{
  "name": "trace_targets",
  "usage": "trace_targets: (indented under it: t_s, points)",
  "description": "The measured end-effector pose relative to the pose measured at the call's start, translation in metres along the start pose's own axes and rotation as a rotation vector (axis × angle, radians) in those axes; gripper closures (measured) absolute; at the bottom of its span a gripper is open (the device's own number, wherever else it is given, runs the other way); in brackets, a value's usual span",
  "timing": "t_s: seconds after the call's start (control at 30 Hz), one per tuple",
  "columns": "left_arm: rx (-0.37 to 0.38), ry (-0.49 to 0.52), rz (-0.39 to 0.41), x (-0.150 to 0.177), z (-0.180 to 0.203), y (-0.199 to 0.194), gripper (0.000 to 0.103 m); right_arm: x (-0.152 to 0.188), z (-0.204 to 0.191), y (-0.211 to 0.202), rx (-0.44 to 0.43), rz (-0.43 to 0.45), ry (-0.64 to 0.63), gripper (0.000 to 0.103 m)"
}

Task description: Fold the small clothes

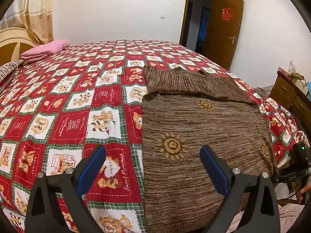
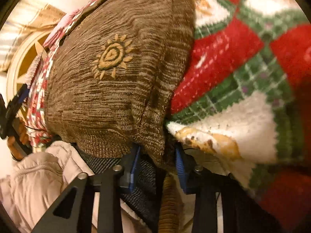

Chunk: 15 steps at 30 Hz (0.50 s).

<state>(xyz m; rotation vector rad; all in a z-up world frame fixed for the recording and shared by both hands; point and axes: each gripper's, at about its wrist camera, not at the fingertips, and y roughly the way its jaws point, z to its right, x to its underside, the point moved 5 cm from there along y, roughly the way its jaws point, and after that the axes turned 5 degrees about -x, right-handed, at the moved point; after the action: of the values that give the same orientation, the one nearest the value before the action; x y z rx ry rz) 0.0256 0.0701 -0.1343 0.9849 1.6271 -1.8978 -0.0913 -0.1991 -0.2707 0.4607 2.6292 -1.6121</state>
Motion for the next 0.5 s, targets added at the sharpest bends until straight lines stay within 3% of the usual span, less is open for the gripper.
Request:
trace_targets:
  t_s: [0.07, 0.17, 0.3, 0.43, 0.5]
  points:
    - [-0.001, 0.002, 0.009, -0.001, 0.000, -0.002, 0.004, 0.001, -0.001, -0.001, -0.031, -0.004, -0.012, 0.095]
    - [-0.004, -0.006, 0.010, -0.003, -0.002, -0.002, 0.004, 0.004, -0.019, -0.007, -0.046, -0.009, -0.104, 0.098]
    - [-0.003, -0.027, 0.016, -0.007, -0.008, -0.004, 0.004, 0.000, -0.063, -0.027, -0.162, -0.001, -0.194, 0.098]
    - [-0.008, -0.046, 0.025, -0.011, -0.017, -0.006, 0.004, -0.039, -0.098, -0.071, -0.306, 0.123, -0.225, 0.098]
    - [-0.015, -0.063, 0.026, -0.014, -0.023, -0.008, 0.004, -0.075, -0.104, -0.095, -0.358, 0.216, -0.204, 0.098]
